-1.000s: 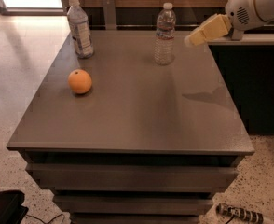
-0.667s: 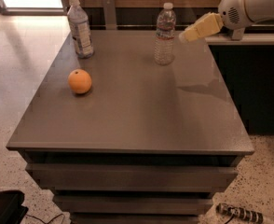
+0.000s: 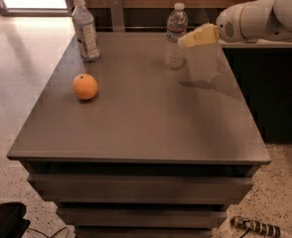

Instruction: Pick water bottle

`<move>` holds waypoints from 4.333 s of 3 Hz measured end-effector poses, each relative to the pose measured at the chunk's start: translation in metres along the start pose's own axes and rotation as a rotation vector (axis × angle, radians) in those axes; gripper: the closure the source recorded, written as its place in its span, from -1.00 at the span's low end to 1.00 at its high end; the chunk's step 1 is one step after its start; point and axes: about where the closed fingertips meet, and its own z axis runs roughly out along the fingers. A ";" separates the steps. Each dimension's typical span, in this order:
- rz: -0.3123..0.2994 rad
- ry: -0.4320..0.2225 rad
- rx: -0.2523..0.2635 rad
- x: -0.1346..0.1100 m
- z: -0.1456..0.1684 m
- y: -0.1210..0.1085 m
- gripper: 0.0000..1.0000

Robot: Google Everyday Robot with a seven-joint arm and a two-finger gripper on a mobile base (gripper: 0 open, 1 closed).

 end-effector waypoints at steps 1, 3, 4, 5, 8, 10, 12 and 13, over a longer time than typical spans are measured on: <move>0.043 -0.033 -0.032 0.014 0.027 0.007 -1.00; 0.067 -0.137 -0.090 0.016 0.058 0.017 -1.00; 0.055 -0.206 -0.118 0.007 0.068 0.017 -1.00; 0.049 -0.252 -0.145 0.002 0.081 0.014 -0.70; 0.049 -0.252 -0.156 0.001 0.087 0.020 0.69; 0.048 -0.252 -0.161 0.000 0.090 0.022 1.00; -0.021 -0.271 -0.175 -0.038 0.082 0.024 1.00; -0.078 -0.274 -0.163 -0.067 0.070 0.024 1.00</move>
Offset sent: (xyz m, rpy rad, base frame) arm 0.0229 0.0377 -0.0515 0.1664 -0.0056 0.0476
